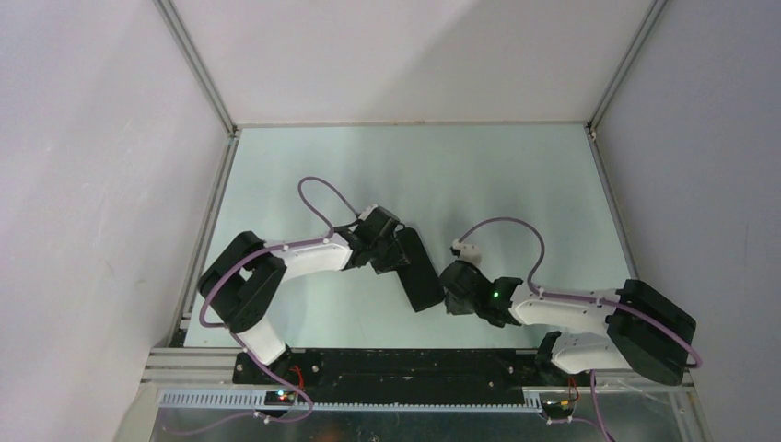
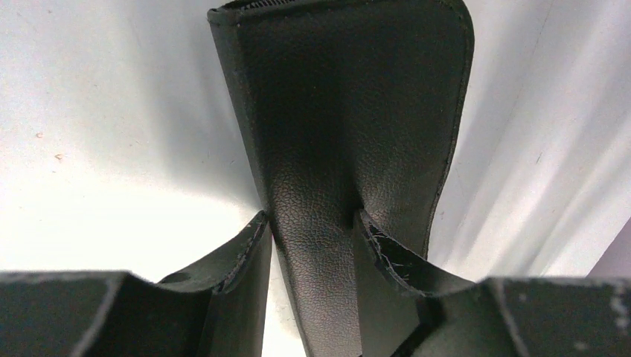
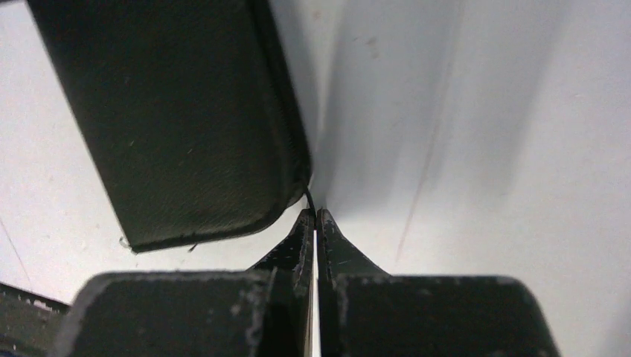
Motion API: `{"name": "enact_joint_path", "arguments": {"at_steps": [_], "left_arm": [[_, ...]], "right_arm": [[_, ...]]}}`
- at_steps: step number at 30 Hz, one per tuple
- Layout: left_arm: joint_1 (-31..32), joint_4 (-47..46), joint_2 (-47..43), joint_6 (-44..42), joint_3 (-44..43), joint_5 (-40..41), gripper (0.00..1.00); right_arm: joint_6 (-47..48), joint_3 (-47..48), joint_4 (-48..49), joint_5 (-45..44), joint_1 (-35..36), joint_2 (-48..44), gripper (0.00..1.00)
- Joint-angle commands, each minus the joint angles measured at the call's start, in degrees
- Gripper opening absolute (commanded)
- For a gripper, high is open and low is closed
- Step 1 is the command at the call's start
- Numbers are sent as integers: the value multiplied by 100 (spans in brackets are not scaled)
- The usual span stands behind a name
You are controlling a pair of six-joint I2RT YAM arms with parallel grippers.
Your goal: Sort the hair-cutting tools
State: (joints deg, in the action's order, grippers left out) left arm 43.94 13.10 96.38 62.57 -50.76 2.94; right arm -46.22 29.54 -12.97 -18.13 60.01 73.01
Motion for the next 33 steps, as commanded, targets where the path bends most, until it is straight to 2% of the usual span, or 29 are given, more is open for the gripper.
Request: {"name": "enact_joint_path", "arguments": {"at_steps": [1,5,9,13,15,20,21,23,27,33], "left_arm": [[65,1002,602,-739,542,781,30],[62,960,559,-916,602,802,30],[68,933,431,-1263,598,841,30],[27,1016,309,-2036,417,919,32],[-51,1088,240,-2718,284,969,35],[-575,1146,-119,-3493,38,979,55],[-796,1127,-176,-3509,34,938,63],[-1123,1080,-452,-3362,58,832,75],[-1538,1144,-1271,-2635,289,820,90],[-1625,1665,-2992,-1190,1037,1241,94]], "right_arm": [[251,-294,-612,84,-575,-131,0],[524,-341,-417,317,-977,-117,0],[986,-325,39,668,-1020,-35,0],[1486,-233,537,1183,-770,138,0],[1796,-85,773,1314,-537,335,0],[2095,453,1176,1286,273,827,0],[2105,614,1322,1312,406,986,0],[2108,865,1535,1352,557,1256,0],[2085,1315,1890,1411,690,1816,0],[2004,1832,2264,1482,659,2431,0]]}}
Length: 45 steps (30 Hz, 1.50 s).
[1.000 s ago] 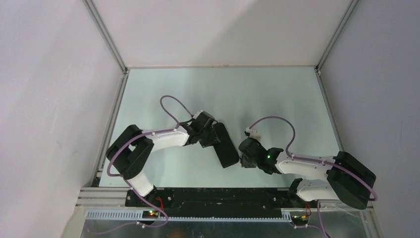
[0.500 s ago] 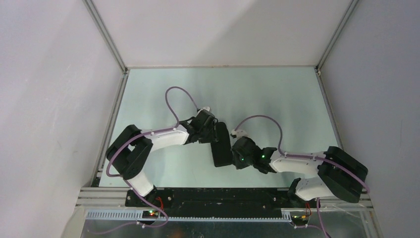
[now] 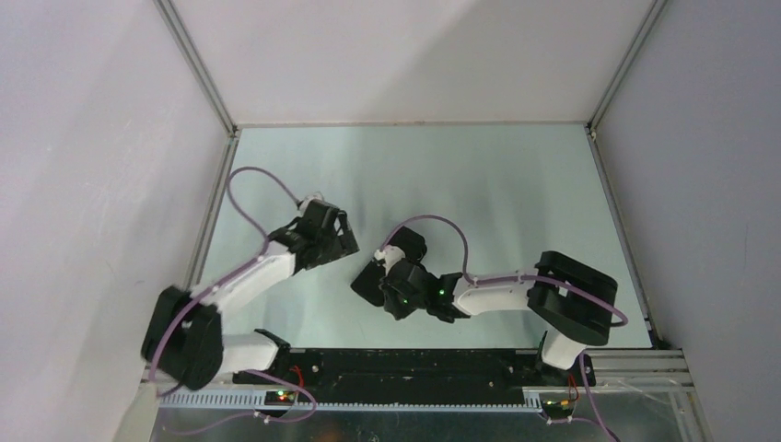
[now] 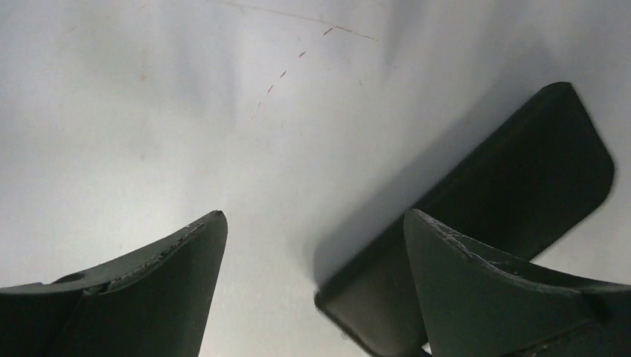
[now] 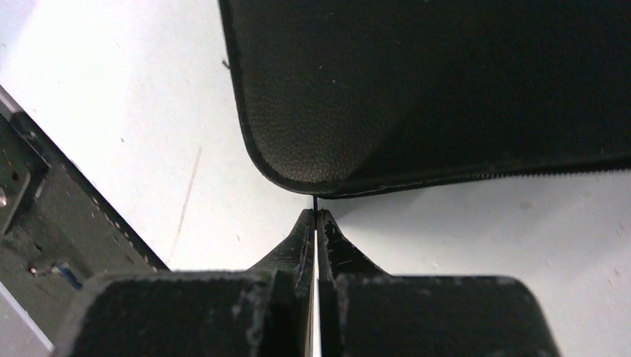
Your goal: Sort the hair-cutting tools
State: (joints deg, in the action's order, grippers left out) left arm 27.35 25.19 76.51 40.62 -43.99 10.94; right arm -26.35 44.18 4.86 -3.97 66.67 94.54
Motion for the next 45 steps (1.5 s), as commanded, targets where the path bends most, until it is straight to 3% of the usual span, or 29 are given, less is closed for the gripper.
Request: {"name": "enact_joint_path", "arguments": {"at_steps": [1,9,25,28,30,31,33,39,45], "left_arm": [[33,431,-1173,1335,485,382,94],[284,-666,-2602,2985,2062,-839,86],[957,-1711,-2005,3753,2614,-867,56],[1012,-1753,-1894,3829,2666,-853,43],[1017,-1738,-1874,3820,2671,-825,25],[1013,-1671,-1880,3793,2669,-781,10],[1016,-1510,-1912,3744,2648,-677,1],[1006,-1159,-2104,3542,2694,-397,0],[926,-831,-2084,3186,2657,-197,0]], "right_arm": [[-1,456,542,112,-30,370,0],[-15,736,649,316,-58,673,0],[-32,866,435,326,-67,748,0],[-14,853,325,326,-64,696,0],[4,787,289,293,-61,628,0],[6,711,276,257,-70,548,0],[7,559,241,153,-96,406,0],[-77,-125,46,-273,-476,-135,0],[-382,-897,-198,-406,-1366,-709,0]]}}
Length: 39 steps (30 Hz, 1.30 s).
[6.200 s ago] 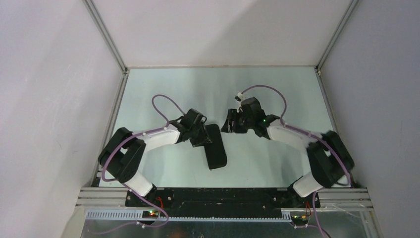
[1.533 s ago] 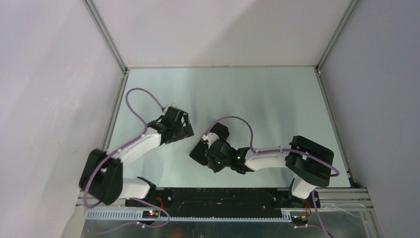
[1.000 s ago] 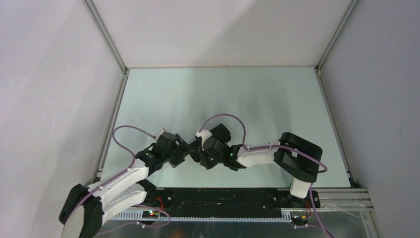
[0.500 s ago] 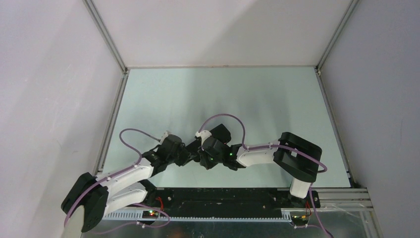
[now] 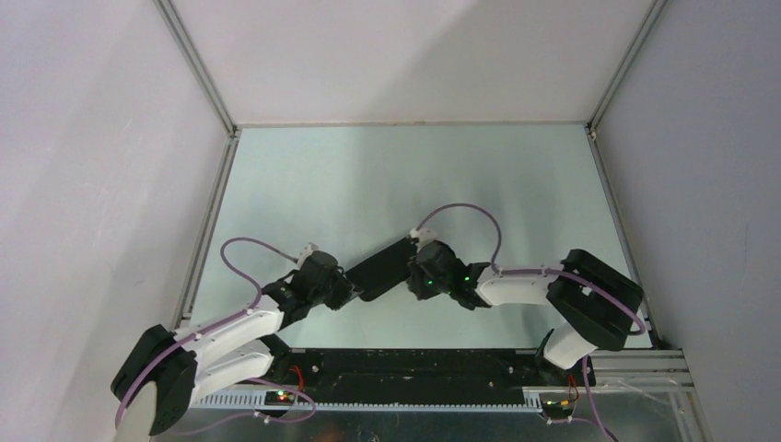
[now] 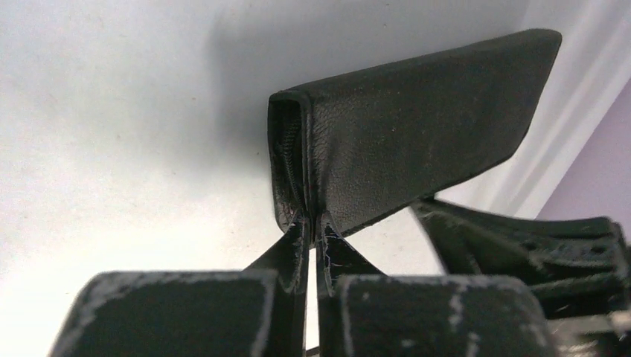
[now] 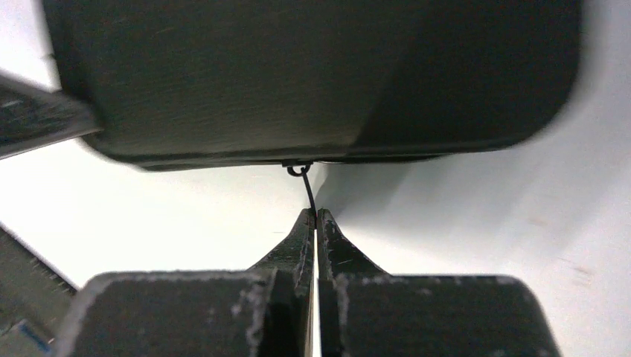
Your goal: Sort the hair-cutting tools
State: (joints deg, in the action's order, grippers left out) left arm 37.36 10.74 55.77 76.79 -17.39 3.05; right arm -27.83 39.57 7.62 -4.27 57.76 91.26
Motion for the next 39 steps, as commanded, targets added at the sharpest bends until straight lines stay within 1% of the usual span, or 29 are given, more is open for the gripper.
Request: {"name": "enact_joint_path", "arguments": {"at_steps": [1,4,6,7,8,11,14,15,17,18,19,20,21,22,23,24,25,26,28,30,32,36,39], "left_arm": [[-100,708,-3,-563,-37,609,0],[-334,858,96,-917,-136,650,0],[-526,982,205,-1240,-257,705,0],[-593,1055,254,-1572,-309,714,0],[-718,1093,381,-1655,-437,710,0],[-1017,1249,824,-2294,-771,719,0],[-1251,1227,1272,-2945,-1288,730,0],[-1355,1206,1543,-3067,-1418,736,2],[-1466,1116,2002,-3376,-1835,756,10],[-1485,1079,2159,-3565,-2163,748,18],[-1512,1075,2501,-3649,-2533,710,21],[-1517,1085,2672,-3791,-2708,677,31],[-1520,1082,2941,-3837,-3027,536,36],[-1517,1082,3111,-3869,-3158,467,49],[-1515,1059,3144,-3845,-3331,314,56],[-1513,964,3116,-3748,-3362,246,68],[-1509,864,3059,-3603,-3344,123,74],[-1496,800,2904,-3532,-3299,11,83],[-1479,667,2601,-3300,-3097,-131,91],[-1420,553,2268,-3047,-2811,-241,94],[-1303,388,1935,-2753,-2477,-499,93],[-848,127,1400,-2123,-1888,-651,88],[-547,-108,1189,-1595,-1473,-637,82]], "right_arm": [[-280,-557,-562,-421,-669,-498,0],[-318,-746,-659,-454,-1038,-786,0],[-316,-834,-701,-482,-1169,-914,0],[-313,-867,-727,-484,-1196,-947,0],[-293,-874,-733,-495,-1225,-1004,0],[-161,-889,-735,-454,-1192,-1084,0],[39,-890,-558,-217,-947,-1116,0],[71,-890,-502,-159,-878,-1113,0],[157,-883,-263,111,-561,-1077,0],[182,-882,-83,159,-479,-1041,0],[162,-873,-1,253,-303,-992,0],[137,-839,176,305,-231,-955,0],[59,-807,345,441,-90,-859,0],[19,-735,429,526,-19,-809,0],[-46,-685,580,615,111,-675,0],[-68,-573,638,635,178,-620,0],[-96,-455,735,635,285,-485,0],[-111,-391,773,624,331,-424,0],[-143,-243,917,583,408,-255,0],[-163,-103,1030,520,430,-94,0],[-152,40,1073,448,430,55,0],[-166,220,1175,427,403,324,0],[-165,348,1213,454,390,457,0]]}}
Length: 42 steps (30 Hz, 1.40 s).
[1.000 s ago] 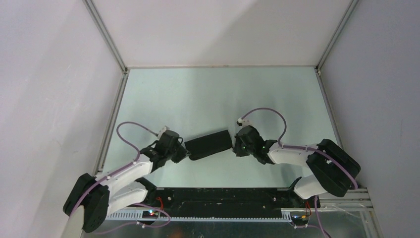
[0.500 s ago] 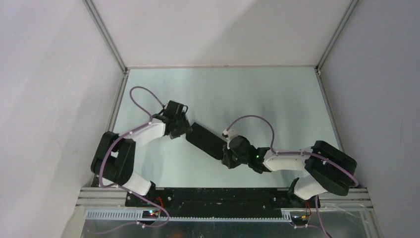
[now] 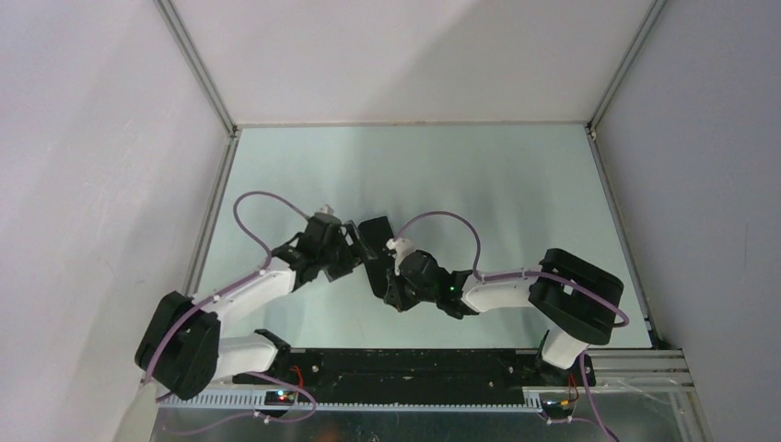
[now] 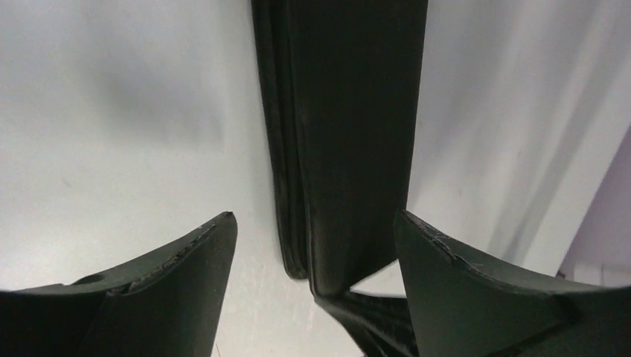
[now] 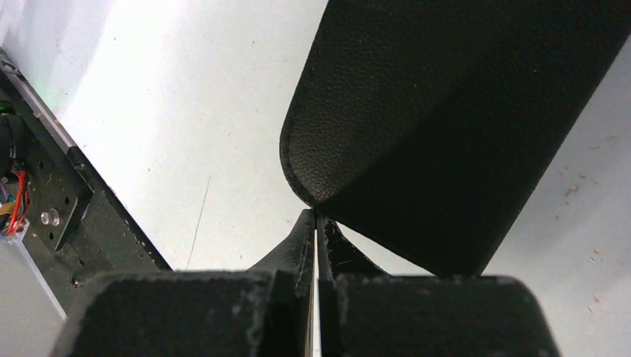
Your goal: Sort the hair-cutting tools
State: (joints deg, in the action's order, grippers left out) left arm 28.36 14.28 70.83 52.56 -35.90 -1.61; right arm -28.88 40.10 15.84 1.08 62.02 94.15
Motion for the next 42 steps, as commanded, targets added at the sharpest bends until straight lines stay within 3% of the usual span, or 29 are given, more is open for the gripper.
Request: {"name": "enact_joint_path", "arguments": {"at_steps": [1,7,10,12,17,23,33,37,42], "left_arm": [[475,-528,-384,920,459,-164,81],[896,-909,-241,1406,721,-182,68],[1082,-960,9,1497,659,-172,55],[1149,-1018,119,1575,633,-175,44],[1163,-755,158,1551,465,91,4],[1081,-273,308,1229,151,141,0],[947,28,390,577,61,-99,0],[938,-11,563,246,-5,-308,0],[931,37,826,-355,-296,-157,0]], "right_arm": [[-59,318,398,-55,-46,221,0],[-49,361,391,28,-104,278,0],[-40,361,350,59,-158,256,0],[-27,359,286,94,-173,212,0],[88,260,-66,66,-180,-19,0],[63,-345,-482,-233,-360,-484,0],[-487,-1307,-1074,-601,-2114,-1349,0],[-294,-1346,-955,-303,-2259,-1600,0],[-271,-1342,-1060,-300,-2362,-2128,17]]}}
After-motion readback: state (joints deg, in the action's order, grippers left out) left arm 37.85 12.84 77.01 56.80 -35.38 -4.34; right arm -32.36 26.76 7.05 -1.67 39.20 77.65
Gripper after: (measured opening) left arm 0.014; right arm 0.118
